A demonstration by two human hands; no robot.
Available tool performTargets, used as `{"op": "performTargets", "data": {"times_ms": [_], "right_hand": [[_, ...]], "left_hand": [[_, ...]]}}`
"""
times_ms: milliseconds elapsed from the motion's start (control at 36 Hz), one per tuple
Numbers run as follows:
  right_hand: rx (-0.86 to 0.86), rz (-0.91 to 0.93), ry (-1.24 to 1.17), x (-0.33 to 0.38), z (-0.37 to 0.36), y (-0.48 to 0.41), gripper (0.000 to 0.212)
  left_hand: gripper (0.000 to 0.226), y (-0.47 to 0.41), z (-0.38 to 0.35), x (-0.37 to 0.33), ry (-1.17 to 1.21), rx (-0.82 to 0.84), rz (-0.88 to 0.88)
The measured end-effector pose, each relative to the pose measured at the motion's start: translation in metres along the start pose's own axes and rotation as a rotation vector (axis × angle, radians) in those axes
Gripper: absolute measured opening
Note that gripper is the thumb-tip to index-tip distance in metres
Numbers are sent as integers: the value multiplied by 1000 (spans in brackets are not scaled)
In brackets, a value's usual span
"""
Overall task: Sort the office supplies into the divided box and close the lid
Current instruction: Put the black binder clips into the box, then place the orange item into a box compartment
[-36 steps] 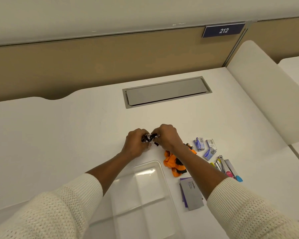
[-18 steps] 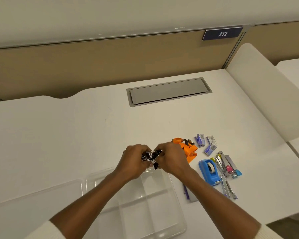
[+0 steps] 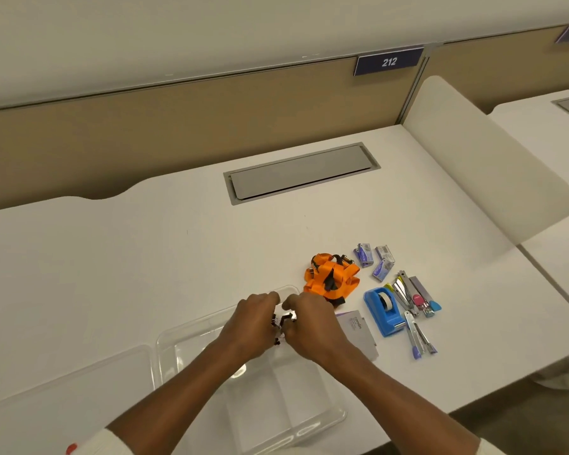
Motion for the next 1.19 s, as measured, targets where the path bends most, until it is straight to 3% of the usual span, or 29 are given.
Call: {"op": "performTargets", "data": {"times_ms": [194, 389, 500, 611, 778, 861, 972, 1028, 1083, 1194], "right_hand": [[-169, -45, -63, -21, 33, -4, 31], [-256, -163, 47, -74, 69, -26, 63], [-189, -215, 102, -98, 67, -39, 84], [-87, -232, 128, -111, 54, -49, 105], [-20, -179, 221, -120, 32, -61, 120], [-28, -163, 252, -125, 25, -64, 120], [-26, -150, 288, -131, 15, -69, 123], [-59, -158, 261, -132, 15, -72, 116], [-115, -159, 162, -129, 17, -75, 100], [-153, -156, -9, -126, 18, -82, 66]], "left_hand": [[26, -6, 20, -4, -57, -103, 6], [24, -38, 47, -48, -21, -230, -126], [28, -70, 42, -73, -34, -185, -230], [46, -101, 25, -87, -163, -102, -310], [69, -129, -6, -84, -342, 52, -407], [75, -139, -20, -77, -339, 105, -416], [108, -146, -40, -66, -261, 222, -381], [110, -149, -44, -63, -206, 225, -348], [99, -152, -44, -65, -161, 189, -335], [51, -155, -39, -70, -85, 165, -306]]}}
Point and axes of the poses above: each hand's wrist, its own y-axis away from the middle knuckle, its own z-axis out of the back of the hand, x = y × z, the point moved 9 cm from there along -y, towards the middle knuckle, and after that the axes turned 7 degrees about -x, right-handed, at the moved point
